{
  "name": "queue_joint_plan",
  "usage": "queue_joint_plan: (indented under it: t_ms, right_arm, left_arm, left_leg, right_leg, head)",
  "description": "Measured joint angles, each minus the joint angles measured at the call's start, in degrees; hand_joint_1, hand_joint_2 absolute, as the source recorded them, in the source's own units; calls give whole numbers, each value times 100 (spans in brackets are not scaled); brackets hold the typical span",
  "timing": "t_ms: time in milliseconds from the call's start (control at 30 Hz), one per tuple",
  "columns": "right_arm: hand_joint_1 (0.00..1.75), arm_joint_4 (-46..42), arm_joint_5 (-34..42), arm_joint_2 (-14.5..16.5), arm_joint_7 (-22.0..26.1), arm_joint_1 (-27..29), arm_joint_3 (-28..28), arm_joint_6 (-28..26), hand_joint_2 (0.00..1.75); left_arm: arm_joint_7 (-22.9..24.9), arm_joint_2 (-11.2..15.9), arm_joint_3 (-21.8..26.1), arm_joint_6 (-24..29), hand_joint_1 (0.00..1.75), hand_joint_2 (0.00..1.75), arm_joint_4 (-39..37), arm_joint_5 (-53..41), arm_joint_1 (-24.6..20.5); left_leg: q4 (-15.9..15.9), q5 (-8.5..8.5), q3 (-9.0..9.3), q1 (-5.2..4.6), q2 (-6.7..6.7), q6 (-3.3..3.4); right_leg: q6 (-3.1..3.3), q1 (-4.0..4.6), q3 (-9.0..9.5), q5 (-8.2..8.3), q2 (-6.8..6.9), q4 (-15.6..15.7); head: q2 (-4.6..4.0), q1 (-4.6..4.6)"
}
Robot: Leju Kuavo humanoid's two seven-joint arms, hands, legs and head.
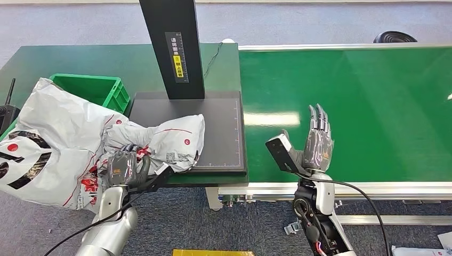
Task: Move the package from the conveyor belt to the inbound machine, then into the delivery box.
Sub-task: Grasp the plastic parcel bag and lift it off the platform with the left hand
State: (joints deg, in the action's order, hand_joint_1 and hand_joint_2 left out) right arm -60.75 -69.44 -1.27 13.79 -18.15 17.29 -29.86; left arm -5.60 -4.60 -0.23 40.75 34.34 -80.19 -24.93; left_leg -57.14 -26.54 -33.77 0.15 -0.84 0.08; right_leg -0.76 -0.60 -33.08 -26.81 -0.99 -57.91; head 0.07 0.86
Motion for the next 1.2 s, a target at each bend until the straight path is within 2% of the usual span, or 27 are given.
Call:
queue_joint_plan:
  t_ms: [200, 400, 733, 1000, 1200]
  right_arm:
    - [0, -91, -58, -26, 1, 57, -105, -15, 0]
    - [0, -97, -105, -11, 9, 92, -190, -14, 0]
    - [0, -96, -136, 58, 9, 125, -322, 25, 0]
    - [0, -99, -125, 71, 10, 273, -419, 38, 0]
    - [0, -155, -133, 71, 10, 421, -512, 83, 0]
  left_arm:
    - [-80, 4, 85, 9, 175, 175, -28, 29, -46]
    - [-326, -21, 208, 7, 175, 175, 179, 34, 19]
    - [-800, -133, 751, -25, 175, 175, 1400, 35, 327]
    - [-873, -134, 1119, -27, 173, 175, 2358, -44, 468]
    - [-809, -57, 1399, -27, 175, 175, 2809, -83, 519]
  left_leg:
    - [0, -3, 1, 0, 2, -2]
    - [0, -2, 1, 0, 2, -2]
    - [-1, -2, -19, 0, 9, -2]
    - [0, -3, -29, 1, 9, -2]
    - [0, -3, -33, 1, 10, -2]
  right_leg:
    - [0, 0, 0, -1, -1, 0]
    - [0, 0, -2, -1, -1, 0]
    - [0, 0, -22, -1, -2, 0]
    - [1, 1, -31, -2, -3, 0]
    - [1, 1, -36, -2, -5, 0]
  head:
    - [0, -1]
    - [0, -1]
    - [0, 0]
    - [0, 0]
    - [0, -1]
